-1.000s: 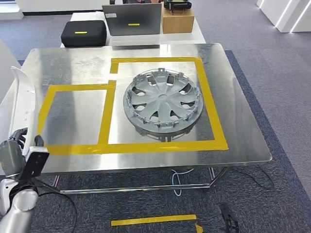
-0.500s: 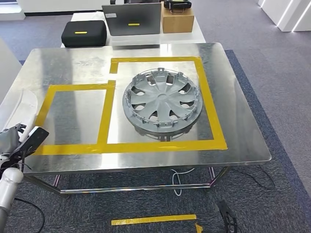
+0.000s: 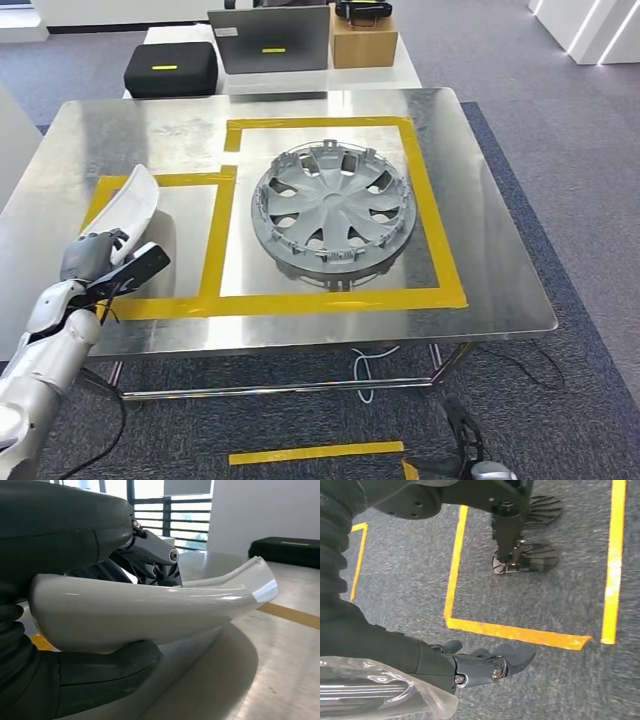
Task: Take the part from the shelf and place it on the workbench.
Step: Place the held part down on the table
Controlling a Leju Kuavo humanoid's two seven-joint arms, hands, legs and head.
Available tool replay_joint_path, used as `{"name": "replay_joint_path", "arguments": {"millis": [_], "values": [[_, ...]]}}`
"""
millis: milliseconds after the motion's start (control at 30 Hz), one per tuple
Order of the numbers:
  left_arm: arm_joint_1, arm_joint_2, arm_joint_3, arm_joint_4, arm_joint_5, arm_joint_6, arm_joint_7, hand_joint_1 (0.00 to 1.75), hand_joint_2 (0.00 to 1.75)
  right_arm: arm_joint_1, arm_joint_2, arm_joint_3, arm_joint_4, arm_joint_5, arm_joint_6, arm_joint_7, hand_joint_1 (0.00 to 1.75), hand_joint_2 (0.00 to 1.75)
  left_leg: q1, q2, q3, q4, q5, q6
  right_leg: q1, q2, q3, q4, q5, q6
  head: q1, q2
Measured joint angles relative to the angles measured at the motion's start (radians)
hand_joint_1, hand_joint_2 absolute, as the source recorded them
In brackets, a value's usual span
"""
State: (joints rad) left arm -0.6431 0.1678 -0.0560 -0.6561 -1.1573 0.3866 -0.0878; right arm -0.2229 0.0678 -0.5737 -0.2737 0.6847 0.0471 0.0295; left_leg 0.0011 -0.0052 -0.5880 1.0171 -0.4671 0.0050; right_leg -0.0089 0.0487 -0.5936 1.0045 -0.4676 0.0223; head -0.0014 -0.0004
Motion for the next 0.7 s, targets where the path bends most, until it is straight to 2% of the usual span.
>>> {"name": "replay_joint_path", "arguments": {"millis": [67, 267, 400, 567, 700], "values": [[-0.005, -0.026, -0.029, -0.017, -0.003, -0.012, 0.003, 1.75, 1.75, -0.006, 0.000, 0.011, -0.003, -0.012, -0.003, 0.007, 0.00, 1.75, 0.000, 0.000, 0.000, 0.000, 0.000, 0.000, 0.000, 0.000, 0.000, 0.000, 0.000, 0.001, 0.000, 0.000], [0.008, -0.051, -0.067, -0.069, -0.003, -0.019, 0.018, 1.75, 1.75, -0.005, 0.000, 0.033, -0.007, -0.033, -0.006, 0.007, 0.00, 1.75, 0.000, 0.000, 0.000, 0.000, 0.000, 0.000, 0.000, 0.000, 0.000, 0.000, 0.000, 0.001, 0.000, 0.000], [0.017, -0.056, -0.075, -0.088, -0.004, -0.019, 0.032, 0.00, 1.75, -0.003, 0.000, 0.038, -0.008, -0.037, -0.006, 0.006, 0.00, 0.00, 0.000, 0.000, 0.000, 0.000, 0.000, 0.000, 0.001, 0.000, -0.001, 0.000, 0.000, 0.001, 0.000, 0.000], [0.029, -0.058, -0.076, -0.107, -0.006, -0.002, 0.046, 0.00, 1.75, -0.002, 0.000, 0.049, -0.010, -0.051, -0.007, 0.005, 0.00, 0.00, 0.000, 0.000, 0.000, 0.000, 0.000, 0.000, 0.001, 0.000, -0.001, 0.001, 0.000, 0.001, 0.000, 0.000], [0.044, -0.059, -0.076, -0.120, -0.006, 0.037, 0.052, 0.00, 0.00, -0.001, 0.000, 0.059, -0.010, -0.064, -0.013, 0.004, 0.00, 0.00, 0.000, 0.000, 0.000, 0.000, 0.000, 0.000, 0.000, 0.000, -0.001, 0.001, 0.000, 0.001, 0.000, 0.000]]}}
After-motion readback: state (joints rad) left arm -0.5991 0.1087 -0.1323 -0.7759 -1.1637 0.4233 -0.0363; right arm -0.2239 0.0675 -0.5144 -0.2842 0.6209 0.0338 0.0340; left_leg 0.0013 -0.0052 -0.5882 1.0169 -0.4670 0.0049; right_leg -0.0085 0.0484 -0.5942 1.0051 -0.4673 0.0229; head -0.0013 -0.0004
